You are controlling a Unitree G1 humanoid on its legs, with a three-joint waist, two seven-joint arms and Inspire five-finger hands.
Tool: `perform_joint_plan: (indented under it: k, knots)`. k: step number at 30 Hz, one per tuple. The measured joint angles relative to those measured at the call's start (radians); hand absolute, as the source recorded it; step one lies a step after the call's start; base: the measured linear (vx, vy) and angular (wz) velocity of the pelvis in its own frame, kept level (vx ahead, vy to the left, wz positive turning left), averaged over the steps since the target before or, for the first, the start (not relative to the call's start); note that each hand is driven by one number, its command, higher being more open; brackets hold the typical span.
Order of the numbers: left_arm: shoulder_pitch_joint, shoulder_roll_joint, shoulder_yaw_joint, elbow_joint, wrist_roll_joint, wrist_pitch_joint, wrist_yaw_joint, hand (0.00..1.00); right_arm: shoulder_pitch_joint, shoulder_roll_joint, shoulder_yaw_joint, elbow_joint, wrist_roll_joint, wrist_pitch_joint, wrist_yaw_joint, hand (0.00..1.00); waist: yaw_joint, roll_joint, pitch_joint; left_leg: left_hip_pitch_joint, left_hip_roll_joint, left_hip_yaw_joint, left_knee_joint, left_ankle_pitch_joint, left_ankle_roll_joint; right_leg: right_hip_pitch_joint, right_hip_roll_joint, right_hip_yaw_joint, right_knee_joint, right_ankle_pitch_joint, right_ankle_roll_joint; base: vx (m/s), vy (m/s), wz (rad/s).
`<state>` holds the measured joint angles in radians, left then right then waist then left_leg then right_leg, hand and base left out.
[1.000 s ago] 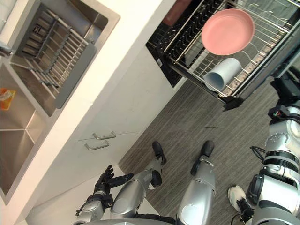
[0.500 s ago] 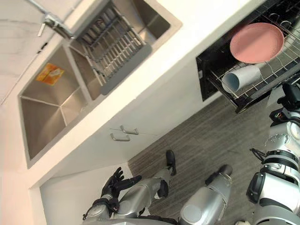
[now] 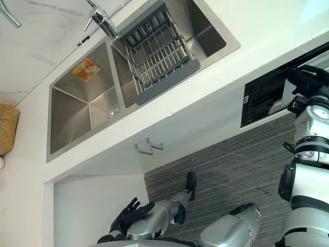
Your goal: Walk over to the sink, pick up the cup, carry it to the dishwasher, place the cup inside the dishwasher, then close the dishwasher door
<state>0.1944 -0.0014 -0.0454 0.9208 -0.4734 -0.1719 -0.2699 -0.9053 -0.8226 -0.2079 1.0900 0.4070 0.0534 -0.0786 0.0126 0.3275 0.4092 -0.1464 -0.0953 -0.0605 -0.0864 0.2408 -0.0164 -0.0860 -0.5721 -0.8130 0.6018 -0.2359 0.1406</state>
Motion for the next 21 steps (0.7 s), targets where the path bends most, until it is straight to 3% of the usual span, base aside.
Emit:
perform_joint_plan:
  k: [3, 4, 7, 8, 9, 12, 13, 15, 16, 18, 21]
  knots:
    - [-0.007, -0.001, 0.01, 0.018, -0.021, -0.014, -0.017, 1.0, 0.149, 0.055, -0.058, -0.065, 0.043, -0.084, 0.063, 1.0, 0.02, -0.009, 0.006, 0.022, 0.046, 0.024, 0.0, -0.014, -0.017, 0.024, 0.064, 0.008, -0.063, 0.017, -0.011, 0.0, -0.097, -0.3]
    - [-0.021, -0.003, 0.035, 0.038, -0.022, -0.018, -0.023, 1.0, 0.292, 0.144, -0.127, -0.114, 0.087, -0.164, 0.088, 1.0, 0.023, -0.018, 0.011, 0.027, 0.071, 0.04, 0.0, -0.024, -0.025, 0.036, 0.099, 0.006, -0.097, 0.023, -0.015, 0.03, -0.126, -0.21]
    - [-0.032, -0.002, 0.09, 0.069, -0.032, -0.019, -0.024, 1.0, 0.472, 0.315, -0.217, -0.121, 0.123, -0.26, 0.108, 1.0, 0.022, -0.047, 0.019, 0.027, 0.095, 0.049, 0.002, -0.03, -0.034, 0.042, 0.133, 0.007, -0.127, 0.029, -0.019, 0.06, -0.121, -0.14]
    - [-0.036, -0.002, 0.135, 0.076, -0.051, -0.018, -0.023, 1.0, 0.598, 0.451, -0.267, -0.08, 0.12, -0.308, 0.103, 1.0, 0.023, -0.076, 0.029, 0.037, 0.109, 0.06, 0.006, -0.04, -0.047, 0.056, 0.152, 0.01, -0.15, 0.031, -0.02, 0.1, -0.135, -0.22]
    - [-0.036, -0.003, 0.161, 0.083, -0.059, -0.018, -0.019, 1.0, 0.663, 0.527, -0.289, -0.035, 0.118, -0.33, 0.097, 1.0, 0.027, -0.096, 0.026, 0.042, 0.118, 0.075, 0.009, -0.049, -0.059, 0.06, 0.164, 0.017, -0.165, 0.033, -0.021, 0.11, -0.128, -0.28]
    - [-0.035, -0.003, 0.252, 0.117, -0.071, -0.032, -0.013, 1.0, 0.865, 0.72, -0.373, 0.033, 0.105, -0.376, 0.068, 1.0, 0.02, -0.158, 0.011, 0.067, 0.146, 0.143, 0.024, -0.084, -0.098, 0.078, 0.209, 0.055, -0.232, 0.055, -0.021, 0.1, -0.103, -0.51]
    - [-0.034, -0.001, 0.263, 0.118, -0.075, -0.035, -0.012, 1.0, 0.889, 0.725, -0.38, 0.027, 0.08, -0.397, 0.057, 1.0, 0.014, -0.168, 0.006, 0.072, 0.151, 0.154, 0.026, -0.088, -0.098, 0.082, 0.22, 0.066, -0.249, 0.064, -0.021, 0.04, -0.058, -0.56]
    - [-0.034, 0.03, 0.281, 0.14, -0.075, -0.048, 0.011, 1.0, 0.967, 0.732, -0.403, 0.024, -0.043, -0.381, -0.012, 1.0, -0.003, -0.23, -0.031, 0.109, 0.169, 0.167, 0.027, -0.107, -0.09, 0.126, 0.258, 0.076, -0.306, 0.079, -0.02, 0.03, -0.082, -0.31]
    - [-0.034, 0.037, 0.284, 0.14, -0.075, -0.05, 0.021, 1.0, 0.982, 0.735, -0.403, 0.024, -0.067, -0.365, -0.026, 1.0, -0.001, -0.247, -0.043, 0.116, 0.173, 0.17, 0.028, -0.11, -0.091, 0.133, 0.264, 0.077, -0.315, 0.08, -0.02, 0.0, -0.084, -0.17]
    - [-0.035, 0.062, 0.287, 0.141, -0.075, -0.047, 0.044, 1.0, 1.01, 0.75, -0.396, 0.026, -0.097, -0.286, -0.062, 1.0, 0.001, -0.297, -0.088, 0.134, 0.188, 0.178, 0.028, -0.116, -0.091, 0.152, 0.285, 0.082, -0.338, 0.081, -0.022, -0.02, -0.068, -0.14]
    - [-0.035, 0.06, 0.306, 0.144, -0.069, -0.041, 0.063, 1.0, 1.01, 0.764, -0.364, 0.026, -0.122, -0.234, -0.06, 1.0, 0.006, -0.308, -0.107, 0.166, 0.198, 0.181, 0.039, -0.127, -0.088, 0.195, 0.305, 0.085, -0.369, 0.093, -0.024, -0.05, -0.046, -0.08]
